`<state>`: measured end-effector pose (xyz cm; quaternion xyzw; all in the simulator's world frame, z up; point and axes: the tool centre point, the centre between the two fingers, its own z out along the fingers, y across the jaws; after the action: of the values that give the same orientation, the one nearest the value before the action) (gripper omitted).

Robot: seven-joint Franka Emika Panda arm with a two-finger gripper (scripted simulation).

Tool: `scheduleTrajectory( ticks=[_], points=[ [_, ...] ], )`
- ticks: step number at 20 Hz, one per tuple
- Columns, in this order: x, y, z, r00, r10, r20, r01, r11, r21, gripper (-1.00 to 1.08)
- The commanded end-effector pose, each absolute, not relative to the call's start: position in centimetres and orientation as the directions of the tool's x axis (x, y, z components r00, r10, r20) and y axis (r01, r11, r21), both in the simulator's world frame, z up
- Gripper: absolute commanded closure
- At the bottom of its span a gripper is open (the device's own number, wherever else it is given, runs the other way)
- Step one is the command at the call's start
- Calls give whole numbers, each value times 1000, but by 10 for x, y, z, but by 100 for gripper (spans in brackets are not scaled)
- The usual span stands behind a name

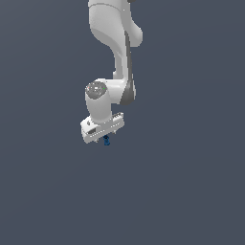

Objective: Pick up the object and move it to a goal position.

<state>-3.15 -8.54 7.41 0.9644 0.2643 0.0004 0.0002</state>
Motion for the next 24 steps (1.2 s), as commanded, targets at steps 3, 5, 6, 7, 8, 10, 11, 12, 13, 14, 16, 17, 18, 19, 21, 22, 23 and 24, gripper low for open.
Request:
scheduleTrajectory(
  ticks=[3, 5, 6, 7, 8, 10, 11, 12, 13, 14, 16, 17, 18, 19, 21, 22, 23, 24],
  points=[
    [-33, -85, 53, 859, 511, 0, 511, -859, 0, -92],
    [-32, -85, 47, 859, 512, 0, 512, -859, 0, -92],
    [-32, -85, 45, 859, 512, 0, 512, -859, 0, -92],
    [-32, -86, 44, 859, 512, 0, 512, -859, 0, -92],
    [-32, -86, 43, 859, 512, 0, 512, -859, 0, -92],
    [-32, -86, 43, 859, 512, 0, 512, -859, 0, 108],
    [-32, -86, 43, 859, 512, 0, 512, -859, 0, 108],
    [-32, -86, 43, 859, 512, 0, 512, -859, 0, 108],
    [-32, -86, 43, 859, 512, 0, 512, -859, 0, 108],
    [-32, -86, 43, 859, 512, 0, 512, -859, 0, 108],
    [-32, -86, 43, 859, 512, 0, 512, -859, 0, 108],
    [-32, -86, 43, 859, 512, 0, 512, -859, 0, 108],
    [-32, -86, 43, 859, 512, 0, 512, -859, 0, 108],
    [-32, -86, 43, 859, 512, 0, 512, -859, 0, 108],
    [-31, -85, 43, 859, 512, 0, 512, -859, 0, 108],
    [-31, -85, 44, 860, 511, 1, 511, -860, 2, 108],
    [-31, -84, 45, 860, 509, 3, 509, -860, 3, 108],
    [-30, -84, 46, 862, 507, 5, 507, -862, 6, 108]
  ],
)
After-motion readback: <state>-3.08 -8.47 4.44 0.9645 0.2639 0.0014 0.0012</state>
